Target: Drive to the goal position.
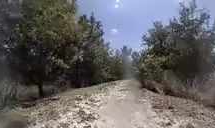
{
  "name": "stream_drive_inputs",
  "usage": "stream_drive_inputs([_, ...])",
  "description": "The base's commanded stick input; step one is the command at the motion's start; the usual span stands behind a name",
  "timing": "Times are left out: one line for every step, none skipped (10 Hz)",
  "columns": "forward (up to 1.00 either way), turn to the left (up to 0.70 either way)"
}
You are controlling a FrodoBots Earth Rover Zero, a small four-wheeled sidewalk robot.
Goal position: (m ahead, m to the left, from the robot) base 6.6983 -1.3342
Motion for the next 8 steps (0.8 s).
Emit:
stream_drive_inputs([0.70, 0.00])
stream_drive_inputs([0.70, 0.00])
stream_drive_inputs([0.70, -0.01])
stream_drive_inputs([0.70, -0.04])
stream_drive_inputs([0.70, -0.07])
stream_drive_inputs([0.70, -0.11])
stream_drive_inputs([0.70, -0.13])
stream_drive_inputs([0.70, -0.04])
